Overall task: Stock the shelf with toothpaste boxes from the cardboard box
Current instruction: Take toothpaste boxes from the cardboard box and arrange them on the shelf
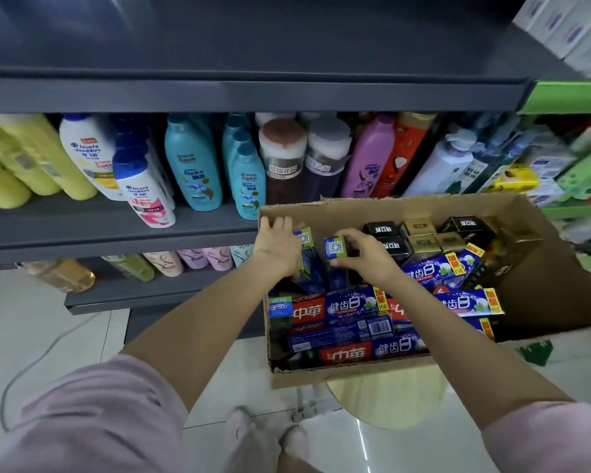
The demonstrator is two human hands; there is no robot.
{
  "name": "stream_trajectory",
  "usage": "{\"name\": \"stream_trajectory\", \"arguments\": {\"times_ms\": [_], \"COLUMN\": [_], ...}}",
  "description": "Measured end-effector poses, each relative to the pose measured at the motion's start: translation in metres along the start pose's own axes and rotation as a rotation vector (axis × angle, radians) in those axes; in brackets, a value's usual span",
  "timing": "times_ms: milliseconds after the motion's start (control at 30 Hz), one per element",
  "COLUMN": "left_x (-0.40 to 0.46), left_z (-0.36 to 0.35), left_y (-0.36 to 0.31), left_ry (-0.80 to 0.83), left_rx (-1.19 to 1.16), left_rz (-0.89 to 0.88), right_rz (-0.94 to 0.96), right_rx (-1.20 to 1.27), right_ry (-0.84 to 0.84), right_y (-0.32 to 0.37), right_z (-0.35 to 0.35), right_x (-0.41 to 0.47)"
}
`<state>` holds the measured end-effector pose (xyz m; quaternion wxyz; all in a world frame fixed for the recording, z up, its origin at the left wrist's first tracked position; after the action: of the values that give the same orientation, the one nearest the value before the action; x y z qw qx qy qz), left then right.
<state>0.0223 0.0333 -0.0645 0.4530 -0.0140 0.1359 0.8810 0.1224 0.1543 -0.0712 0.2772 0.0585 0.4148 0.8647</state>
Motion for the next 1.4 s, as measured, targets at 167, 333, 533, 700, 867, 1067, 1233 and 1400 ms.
{"name": "stream_trajectory", "arguments": {"times_ms": [167,333,533,700,867,1067,1233,1400], "left_x": [-0.006,-0.017,-0.027,-0.040,-0.060,-0.085,-0.102,-0.094], "left_z": [0.017,0.045,0.095,0.128,0.173,0.211,0.227,0.237], "left_y": [0.008,0.027,0.045,0.065,0.096,0.160,0.232,0.317], "left_ry": [-0.147,-0.306,-0.414,-0.486,-0.591,-0.765,-0.863,-0.857], "left_rx": [-0.559,-1.312,-1.513,-1.563,-1.459,-1.263,-1.166,-0.916], "left_rz": [0.030,0.222,0.313,0.416,0.430,0.447,0.541,0.572], "right_rz": [-0.001,0.005,0.006,0.153,0.129,0.195,0.324,0.307], "right_rx": [0.334,0.491,0.718,0.764,0.871,0.762,0.337,0.381], "right_ry": [-0.032,-0.138,-0.154,-0.213,-0.160,-0.186,-0.340,-0.413], "right_y": [0.007,0.032,0.094,0.157,0.220,0.288,0.360,0.424], "right_z": [0.014,0.027,0.035,0.054,0.059,0.057,0.043,0.016], "right_x": [0.000,0.002,-0.002,-0.011,-0.015,0.002,0.025,0.069]}}
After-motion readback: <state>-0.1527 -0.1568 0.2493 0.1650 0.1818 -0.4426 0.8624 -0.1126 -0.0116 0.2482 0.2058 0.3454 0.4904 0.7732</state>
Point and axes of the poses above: each hand's wrist, its own x-axis towards the middle knuckle, its own z-axis out of the back of the hand, y = z × x, the point moved 4 cm from there along x, towards the middle knuckle, and after that the axes turned 11 degrees about -y, right-handed, at the moved point
